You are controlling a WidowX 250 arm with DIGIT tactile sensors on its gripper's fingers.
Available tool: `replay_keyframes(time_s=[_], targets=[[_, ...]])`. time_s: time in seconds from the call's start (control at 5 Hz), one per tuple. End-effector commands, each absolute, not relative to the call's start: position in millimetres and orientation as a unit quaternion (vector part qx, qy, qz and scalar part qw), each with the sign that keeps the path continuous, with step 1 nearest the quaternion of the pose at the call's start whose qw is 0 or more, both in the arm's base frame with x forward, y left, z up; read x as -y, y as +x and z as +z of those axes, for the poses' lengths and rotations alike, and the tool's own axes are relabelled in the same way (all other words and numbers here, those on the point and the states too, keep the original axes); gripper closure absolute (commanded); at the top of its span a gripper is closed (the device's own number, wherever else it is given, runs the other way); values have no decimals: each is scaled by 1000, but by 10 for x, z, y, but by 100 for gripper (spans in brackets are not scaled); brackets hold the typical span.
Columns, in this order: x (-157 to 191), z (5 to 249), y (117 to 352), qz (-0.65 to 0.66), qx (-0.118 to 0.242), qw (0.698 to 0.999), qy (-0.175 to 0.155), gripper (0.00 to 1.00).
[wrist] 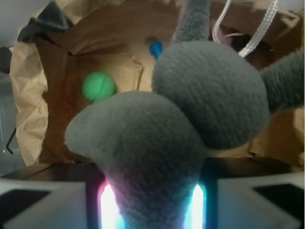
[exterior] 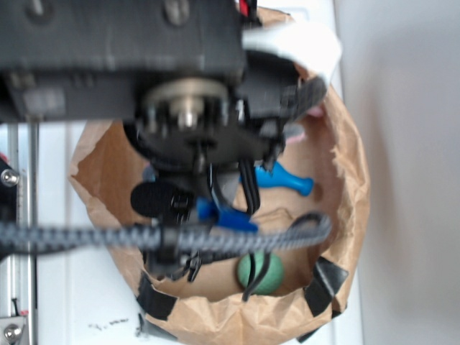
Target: Grab the gray animal.
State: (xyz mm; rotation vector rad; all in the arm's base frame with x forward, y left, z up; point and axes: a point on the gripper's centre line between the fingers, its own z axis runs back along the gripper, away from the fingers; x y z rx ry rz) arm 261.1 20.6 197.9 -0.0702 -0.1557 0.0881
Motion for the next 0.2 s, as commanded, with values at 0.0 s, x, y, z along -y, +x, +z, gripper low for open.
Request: replay_keyframes(time_s=[0.0], targets=[[-321, 2259, 2593, 57, 113, 992, 4, 100]])
